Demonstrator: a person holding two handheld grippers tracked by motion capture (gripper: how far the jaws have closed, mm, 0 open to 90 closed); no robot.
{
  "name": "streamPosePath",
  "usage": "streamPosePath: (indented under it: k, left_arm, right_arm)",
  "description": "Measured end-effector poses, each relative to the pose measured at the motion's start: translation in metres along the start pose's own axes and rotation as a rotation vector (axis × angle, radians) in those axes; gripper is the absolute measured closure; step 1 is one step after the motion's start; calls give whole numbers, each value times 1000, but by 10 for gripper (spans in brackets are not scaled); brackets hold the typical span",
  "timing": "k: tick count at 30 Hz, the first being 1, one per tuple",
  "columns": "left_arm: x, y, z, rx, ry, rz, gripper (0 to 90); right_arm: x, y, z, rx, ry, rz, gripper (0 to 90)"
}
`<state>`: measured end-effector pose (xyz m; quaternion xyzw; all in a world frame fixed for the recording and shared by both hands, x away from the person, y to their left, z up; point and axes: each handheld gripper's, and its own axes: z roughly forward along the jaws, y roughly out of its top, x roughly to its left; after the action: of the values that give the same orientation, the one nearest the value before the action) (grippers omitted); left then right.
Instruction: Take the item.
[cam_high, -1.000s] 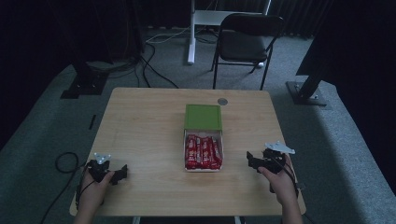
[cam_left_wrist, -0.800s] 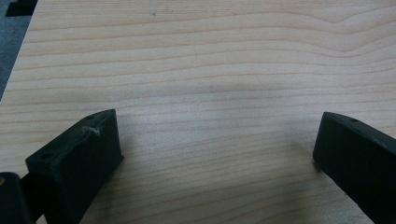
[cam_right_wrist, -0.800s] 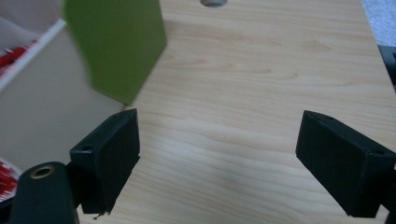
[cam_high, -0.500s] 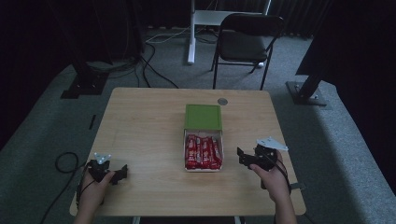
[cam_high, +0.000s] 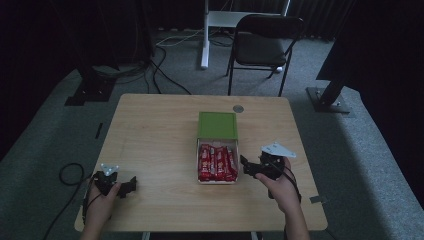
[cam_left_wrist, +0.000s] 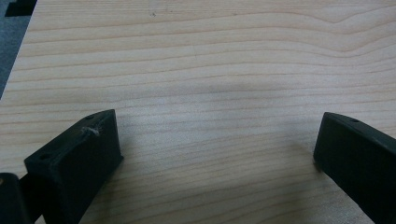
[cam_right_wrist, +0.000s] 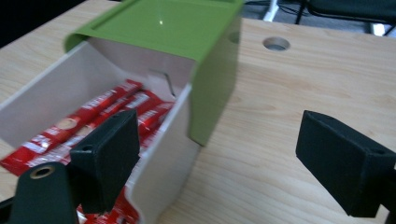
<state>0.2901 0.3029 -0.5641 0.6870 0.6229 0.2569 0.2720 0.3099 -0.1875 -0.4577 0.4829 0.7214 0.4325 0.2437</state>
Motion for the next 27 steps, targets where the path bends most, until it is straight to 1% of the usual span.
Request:
streamPosePath:
  k: [3,8,14,17,19,22,25,27]
  left_arm:
    - [0,0,0,0,0,0,12]
    - [0,0,0,0,0,0,11]
    - [0,0,0,0,0,0,11]
    - [0,0,0,0,0,0,11]
    - [0,0,0,0,0,0,12]
    - [0,0,0,0,0,0,11]
    - [0,0,0,0,0,0,12]
    - [0,0,0,0,0,0,11]
  right_arm:
    - [8,4,2,-6,20,-20,137]
    - [22,9,8,2,73,-52,143]
    - [37,12,15,7,117,-74,142]
    - [43,12,19,14,131,-81,143]
    - [48,12,21,10,140,-82,144]
    - [55,13,24,18,148,-88,170]
    - [63,13,29,25,156,-107,171]
    - [67,13,32,31,152,-117,188]
